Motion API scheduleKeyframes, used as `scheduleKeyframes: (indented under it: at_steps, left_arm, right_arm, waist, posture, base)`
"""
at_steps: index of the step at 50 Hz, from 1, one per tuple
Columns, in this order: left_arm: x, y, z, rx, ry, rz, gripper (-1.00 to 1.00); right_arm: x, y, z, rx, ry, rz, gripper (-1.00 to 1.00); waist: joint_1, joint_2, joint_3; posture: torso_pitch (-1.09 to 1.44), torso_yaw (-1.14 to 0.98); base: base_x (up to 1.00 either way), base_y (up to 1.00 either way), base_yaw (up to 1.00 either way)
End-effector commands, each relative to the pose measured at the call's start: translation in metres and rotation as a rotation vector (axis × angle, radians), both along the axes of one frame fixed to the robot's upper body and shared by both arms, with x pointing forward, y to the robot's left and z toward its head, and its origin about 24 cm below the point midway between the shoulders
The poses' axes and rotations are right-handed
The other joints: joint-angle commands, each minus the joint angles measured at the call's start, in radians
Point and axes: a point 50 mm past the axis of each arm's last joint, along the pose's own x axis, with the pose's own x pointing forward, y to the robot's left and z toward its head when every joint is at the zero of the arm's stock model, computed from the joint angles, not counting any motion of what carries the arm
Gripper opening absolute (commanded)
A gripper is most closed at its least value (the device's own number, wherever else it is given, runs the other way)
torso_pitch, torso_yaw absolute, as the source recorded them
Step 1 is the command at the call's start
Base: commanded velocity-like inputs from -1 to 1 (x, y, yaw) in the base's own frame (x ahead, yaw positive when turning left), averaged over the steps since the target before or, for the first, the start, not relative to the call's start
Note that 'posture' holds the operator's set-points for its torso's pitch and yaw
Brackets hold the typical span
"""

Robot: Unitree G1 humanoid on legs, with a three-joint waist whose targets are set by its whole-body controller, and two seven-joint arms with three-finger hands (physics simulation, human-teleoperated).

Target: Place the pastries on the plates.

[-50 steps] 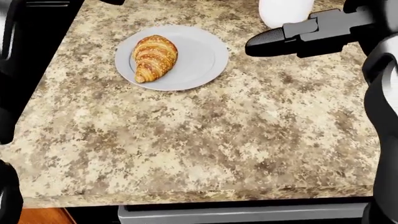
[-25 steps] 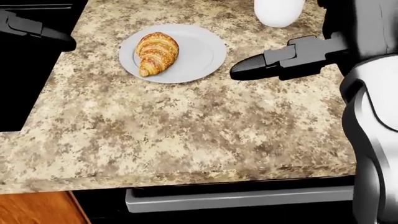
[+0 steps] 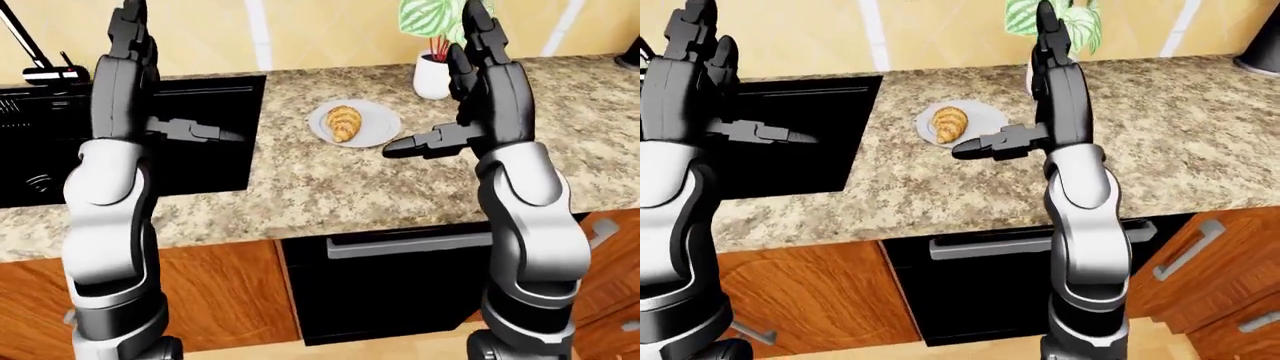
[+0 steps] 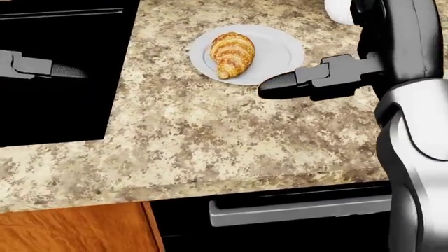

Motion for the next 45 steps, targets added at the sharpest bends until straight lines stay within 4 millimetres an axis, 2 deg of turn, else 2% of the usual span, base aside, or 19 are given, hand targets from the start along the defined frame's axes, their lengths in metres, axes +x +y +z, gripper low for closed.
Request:
scheduleKeyframes:
  at_steps: [1, 4, 7, 8, 9, 15, 16, 18, 19, 22, 23, 25, 27, 30, 32, 34, 35, 37, 45]
  left_arm:
    - [-0.0050, 0.0044, 0.0178, 0.011, -0.091, 0.028, 1.00]
    - [-0.0055, 0.0028, 0.0184, 0.016, -0.090, 0.023, 1.00]
    - [-0.0053, 0.0043, 0.0189, 0.015, -0.090, 0.028, 1.00]
    - [-0.0056, 0.0039, 0.0189, 0.018, -0.089, 0.027, 1.00]
    - [-0.0062, 0.0041, 0.0188, 0.020, -0.088, 0.027, 1.00]
    - [-0.0065, 0.0047, 0.0173, 0.029, -0.081, 0.032, 1.00]
    - [-0.0065, 0.0049, 0.0172, 0.031, -0.081, 0.034, 1.00]
    - [-0.0069, 0.0045, 0.0176, 0.030, -0.082, 0.032, 1.00]
    - [-0.0068, 0.0042, 0.0174, 0.030, -0.081, 0.029, 1.00]
    - [-0.0068, 0.0021, 0.0153, 0.035, -0.082, 0.006, 1.00]
    - [-0.0069, 0.0011, 0.0159, 0.029, -0.083, -0.006, 1.00]
    - [-0.0061, -0.0008, 0.0171, 0.033, -0.087, -0.014, 1.00]
    - [-0.0063, -0.0011, 0.0171, 0.035, -0.089, -0.017, 1.00]
    - [-0.0080, -0.0005, 0.0175, 0.035, -0.095, -0.022, 1.00]
    - [-0.0085, 0.0004, 0.0159, 0.027, -0.096, -0.023, 1.00]
    - [-0.0095, 0.0013, 0.0151, 0.022, -0.096, -0.024, 1.00]
    - [-0.0102, 0.0015, 0.0161, 0.023, -0.099, -0.024, 1.00]
    - [-0.0112, 0.0026, 0.0164, 0.024, -0.103, -0.021, 1.00]
    - [-0.0103, 0.0030, 0.0152, 0.028, -0.104, -0.012, 1.00]
  right_arm:
    - [-0.0060, 0.0067, 0.0157, -0.010, -0.096, 0.024, 1.00]
    - [-0.0065, 0.0073, 0.0163, -0.007, -0.096, 0.029, 1.00]
    - [-0.0061, 0.0068, 0.0159, -0.021, -0.099, 0.023, 1.00]
    - [-0.0068, 0.0068, 0.0163, -0.011, -0.104, 0.029, 1.00]
    - [-0.0071, 0.0066, 0.0156, -0.013, -0.104, 0.029, 1.00]
    - [-0.0066, 0.0053, 0.0138, -0.016, -0.100, 0.013, 1.00]
    - [-0.0064, 0.0055, 0.0127, -0.020, -0.096, 0.012, 1.00]
    - [-0.0069, 0.0037, 0.0120, -0.024, -0.091, 0.001, 1.00]
    - [-0.0072, 0.0033, 0.0116, -0.027, -0.090, -0.004, 1.00]
    - [-0.0085, 0.0028, 0.0114, -0.020, -0.090, 0.001, 1.00]
    - [-0.0086, 0.0024, 0.0116, -0.020, -0.089, 0.000, 1.00]
    - [-0.0086, 0.0023, 0.0141, -0.017, -0.094, 0.002, 1.00]
    - [-0.0088, 0.0027, 0.0145, -0.014, -0.096, 0.002, 1.00]
    - [-0.0097, 0.0017, 0.0142, -0.011, -0.101, -0.007, 1.00]
    - [-0.0112, 0.0023, 0.0166, -0.008, -0.110, -0.005, 1.00]
    - [-0.0126, 0.0029, 0.0170, -0.010, -0.110, -0.002, 1.00]
    - [-0.0134, 0.0021, 0.0178, -0.008, -0.112, -0.005, 1.00]
    - [-0.0130, 0.0022, 0.0170, -0.009, -0.111, -0.005, 1.00]
    - [-0.0128, 0.0020, 0.0147, -0.005, -0.111, -0.002, 1.00]
  waist:
    - [0.016, 0.001, -0.036]
    - [0.021, 0.027, -0.049]
    - [0.029, 0.101, -0.045]
    - [0.042, 0.086, -0.039]
    - [0.037, 0.103, -0.052]
    - [0.059, 0.046, -0.032]
    - [0.033, 0.050, -0.027]
    - [0.024, -0.016, -0.005]
    - [0.035, -0.026, -0.006]
    - [0.036, -0.078, -0.037]
    - [0.023, -0.035, -0.034]
    - [0.032, -0.051, -0.047]
    - [0.031, -0.041, -0.058]
    - [0.025, -0.004, -0.039]
    - [0.018, 0.034, -0.037]
    - [0.015, 0.113, -0.056]
    - [0.019, 0.106, -0.060]
    - [0.022, 0.093, -0.036]
    - [0.029, -0.026, -0.026]
  posture:
    - [0.00, 0.00]
    - [0.00, 0.00]
    - [0.00, 0.00]
    - [0.00, 0.00]
    - [0.00, 0.00]
    - [0.00, 0.00]
    - [0.00, 0.00]
    - [0.00, 0.00]
    - [0.00, 0.00]
    - [0.00, 0.00]
    - [0.00, 0.00]
    - [0.00, 0.00]
    - [0.00, 0.00]
    - [0.00, 0.00]
    - [0.00, 0.00]
    - [0.00, 0.00]
    - [0.00, 0.00]
    - [0.00, 0.00]
    - [0.00, 0.00]
  base:
    - [0.00, 0.27, 0.00]
    - [0.00, 0.27, 0.00]
    - [0.00, 0.18, 0.12]
    - [0.01, 0.00, 0.55]
    - [0.06, 0.00, 0.73]
    - [0.09, 0.00, 0.74]
    - [0.09, 0.73, 0.00]
    - [0.09, 0.52, 0.00]
    - [0.09, 0.43, 0.00]
    - [0.09, 0.43, 0.00]
    - [0.09, 0.43, 0.00]
    - [0.09, 0.43, 0.00]
    - [0.09, 0.43, 0.00]
    - [0.09, 0.43, 0.00]
    - [0.09, 0.43, 0.00]
    - [0.09, 0.44, 0.00]
    - [0.09, 0.45, 0.00]
    - [0.09, 0.46, 0.00]
    - [0.08, 0.49, 0.00]
